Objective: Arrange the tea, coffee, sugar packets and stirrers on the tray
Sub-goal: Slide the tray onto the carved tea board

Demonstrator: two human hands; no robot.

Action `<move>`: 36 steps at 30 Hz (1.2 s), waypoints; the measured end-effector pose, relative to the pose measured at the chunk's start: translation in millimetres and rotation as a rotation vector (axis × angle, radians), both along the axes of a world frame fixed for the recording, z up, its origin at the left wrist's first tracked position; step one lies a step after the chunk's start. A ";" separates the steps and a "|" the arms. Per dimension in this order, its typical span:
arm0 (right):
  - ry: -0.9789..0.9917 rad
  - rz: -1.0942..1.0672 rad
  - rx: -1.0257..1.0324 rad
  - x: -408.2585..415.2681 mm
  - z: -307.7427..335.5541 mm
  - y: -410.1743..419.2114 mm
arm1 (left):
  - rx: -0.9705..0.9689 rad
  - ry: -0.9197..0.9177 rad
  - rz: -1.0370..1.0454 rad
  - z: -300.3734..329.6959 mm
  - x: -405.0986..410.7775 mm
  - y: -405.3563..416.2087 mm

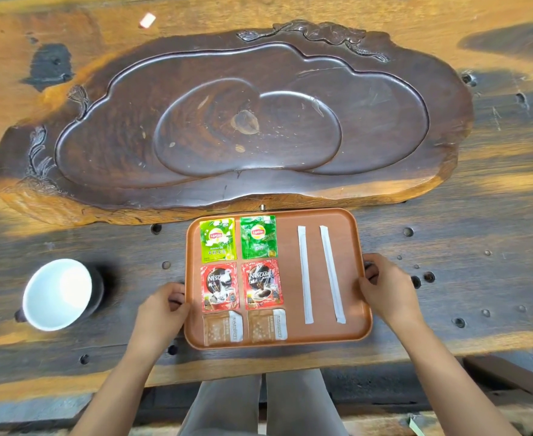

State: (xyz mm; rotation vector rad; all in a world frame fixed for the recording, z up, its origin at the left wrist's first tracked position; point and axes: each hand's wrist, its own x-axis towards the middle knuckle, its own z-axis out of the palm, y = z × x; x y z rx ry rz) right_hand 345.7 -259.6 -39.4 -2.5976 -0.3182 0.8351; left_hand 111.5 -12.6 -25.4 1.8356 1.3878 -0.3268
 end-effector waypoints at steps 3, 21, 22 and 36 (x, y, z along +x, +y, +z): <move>0.001 -0.011 0.043 -0.7 7.5 0.0 | 0.026 -0.034 -0.035 2.5 -4.6 2.0; -0.020 0.023 0.302 35.7 51.3 58.7 | 0.094 -0.269 -0.018 36.8 -7.9 70.9; -0.048 0.034 0.304 45.4 49.6 68.8 | 0.107 -0.284 -0.022 35.7 0.8 80.8; -0.187 -0.028 0.284 160.8 39.2 181.3 | 0.162 -0.375 -0.073 14.4 135.5 201.1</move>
